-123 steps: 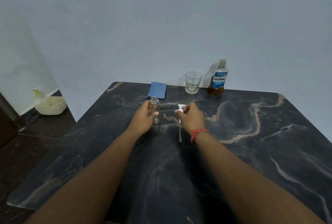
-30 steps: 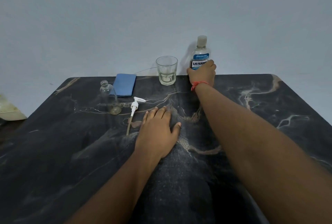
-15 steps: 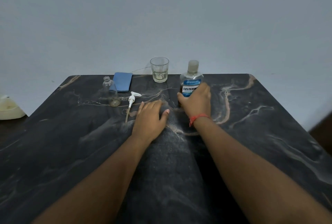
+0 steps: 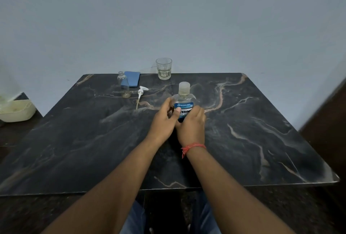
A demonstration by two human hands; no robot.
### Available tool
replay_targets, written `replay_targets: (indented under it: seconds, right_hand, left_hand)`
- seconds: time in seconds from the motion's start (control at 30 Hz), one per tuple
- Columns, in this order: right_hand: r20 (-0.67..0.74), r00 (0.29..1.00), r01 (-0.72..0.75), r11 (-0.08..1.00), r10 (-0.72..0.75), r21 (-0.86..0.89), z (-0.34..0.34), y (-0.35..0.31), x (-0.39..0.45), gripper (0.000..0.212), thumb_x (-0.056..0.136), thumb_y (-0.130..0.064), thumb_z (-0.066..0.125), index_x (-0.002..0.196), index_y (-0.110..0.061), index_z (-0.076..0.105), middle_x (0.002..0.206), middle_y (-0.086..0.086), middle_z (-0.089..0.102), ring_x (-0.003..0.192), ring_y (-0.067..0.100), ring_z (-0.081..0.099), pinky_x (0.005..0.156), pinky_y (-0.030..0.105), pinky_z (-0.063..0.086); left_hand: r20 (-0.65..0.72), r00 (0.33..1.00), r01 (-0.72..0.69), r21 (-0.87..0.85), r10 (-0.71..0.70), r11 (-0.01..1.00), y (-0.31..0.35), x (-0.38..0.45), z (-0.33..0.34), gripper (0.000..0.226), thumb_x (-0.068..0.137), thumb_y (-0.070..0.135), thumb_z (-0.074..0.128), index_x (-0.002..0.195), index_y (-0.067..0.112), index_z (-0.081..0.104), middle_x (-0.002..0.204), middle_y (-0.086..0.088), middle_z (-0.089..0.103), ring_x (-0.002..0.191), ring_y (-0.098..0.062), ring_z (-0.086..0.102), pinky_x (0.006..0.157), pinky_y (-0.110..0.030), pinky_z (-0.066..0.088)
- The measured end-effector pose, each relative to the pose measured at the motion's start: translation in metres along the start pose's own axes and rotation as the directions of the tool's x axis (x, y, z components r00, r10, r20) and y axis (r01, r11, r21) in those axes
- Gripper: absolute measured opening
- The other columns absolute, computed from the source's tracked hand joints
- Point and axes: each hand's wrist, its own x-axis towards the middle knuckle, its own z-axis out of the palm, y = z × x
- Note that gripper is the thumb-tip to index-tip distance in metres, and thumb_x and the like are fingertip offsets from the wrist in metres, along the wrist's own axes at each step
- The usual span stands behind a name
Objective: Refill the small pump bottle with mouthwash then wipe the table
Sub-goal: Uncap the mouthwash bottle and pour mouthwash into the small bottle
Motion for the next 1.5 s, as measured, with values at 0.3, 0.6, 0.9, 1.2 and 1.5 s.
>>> replay_targets:
  seconds: [0.3, 0.6, 0.9, 1.2, 1.5]
  right_hand:
    - [0.152, 0.98, 0.113, 0.987, -0.13, 0.112, -0.052, 0.015, 0.023, 0.035, 0.087, -0.009, 0.063, 0.12, -0.011, 0.052, 0.118, 0.001, 0.049, 0.116, 0.022, 0.048, 0.098, 0.027, 0.04]
    - [0.378, 0.825, 0.498, 0.857, -0.42, -0.135, -0.086, -0.039, 0.094, 0.032, 0.094, -0.048, 0.053, 0.106, -0.019, 0.059, 0.092, -0.003, 0.06, 0.088, 0.017, 0.057, 0.07, 0.032, 0.045]
    - [0.562, 0.697, 0.59, 0.801, -0.445, -0.098, -0.097, -0.052, 0.115, 0.027, 0.094, -0.042, 0.055, 0.098, -0.016, 0.059, 0.088, -0.002, 0.06, 0.081, 0.017, 0.056, 0.058, 0.025, 0.034]
    - [0.739, 0.523, 0.638, 0.77, -0.425, -0.009, -0.113, -0.06, 0.123, 0.039, 0.097, -0.006, 0.053, 0.129, -0.027, 0.06, 0.122, 0.0, 0.053, 0.108, 0.016, 0.05, 0.088, 0.029, 0.04]
    - [0.63, 0.652, 0.639, 0.753, -0.423, -0.155, -0.112, -0.067, 0.125, 0.03, 0.092, -0.043, 0.059, 0.102, -0.015, 0.06, 0.095, -0.001, 0.056, 0.089, 0.019, 0.054, 0.07, 0.03, 0.037]
  left_hand:
    - [0.043, 0.998, -0.048, 0.062, 0.046, 0.997, 0.029, 0.008, -0.01, 0.049, 0.099, 0.019, 0.062, 0.144, 0.03, 0.045, 0.125, 0.022, 0.052, 0.118, 0.002, 0.05, 0.085, -0.003, 0.041]
    - [0.053, 0.998, -0.028, 0.124, 0.022, 0.992, 0.027, 0.018, -0.007, 0.058, 0.094, 0.032, 0.069, 0.147, 0.032, 0.045, 0.127, 0.032, 0.05, 0.113, 0.018, 0.044, 0.08, -0.003, 0.033]
    - [0.021, 0.999, -0.027, 0.143, 0.024, 0.989, 0.02, 0.016, -0.005, 0.047, 0.095, 0.032, 0.067, 0.136, 0.043, 0.048, 0.102, 0.048, 0.052, 0.093, 0.036, 0.043, 0.066, 0.005, 0.038]
    - [0.02, 0.999, -0.034, 0.138, 0.031, 0.99, 0.021, 0.014, -0.003, 0.055, 0.095, 0.032, 0.066, 0.146, 0.031, 0.046, 0.106, 0.036, 0.052, 0.098, 0.02, 0.049, 0.073, -0.005, 0.04]
    - [0.0, 0.999, -0.033, 0.142, 0.033, 0.989, 0.02, 0.016, -0.002, 0.051, 0.095, 0.033, 0.066, 0.143, 0.034, 0.048, 0.108, 0.031, 0.051, 0.092, 0.021, 0.046, 0.07, -0.006, 0.036]
